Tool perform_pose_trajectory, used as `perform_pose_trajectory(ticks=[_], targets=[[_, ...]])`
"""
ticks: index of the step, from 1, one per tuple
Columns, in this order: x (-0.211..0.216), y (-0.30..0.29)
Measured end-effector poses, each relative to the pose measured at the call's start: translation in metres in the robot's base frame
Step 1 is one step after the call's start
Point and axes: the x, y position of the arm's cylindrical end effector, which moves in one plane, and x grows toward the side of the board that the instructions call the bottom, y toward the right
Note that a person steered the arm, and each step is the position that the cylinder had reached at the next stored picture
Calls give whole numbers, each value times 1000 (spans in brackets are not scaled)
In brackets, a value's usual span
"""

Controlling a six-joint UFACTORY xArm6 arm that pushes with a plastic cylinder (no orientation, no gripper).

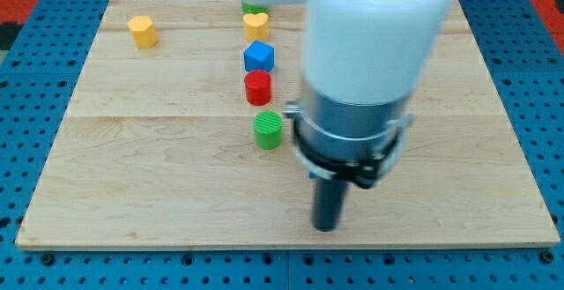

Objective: Place the blue triangle diagonal to the red star

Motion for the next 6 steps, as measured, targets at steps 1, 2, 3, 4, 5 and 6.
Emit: perform_pose_trajectory(ticks=[1, 2, 3, 4, 5, 6], targets=[[-15, -20], [-28, -18], [-51, -10], [-60, -22], [-71, 0], [-75, 29]])
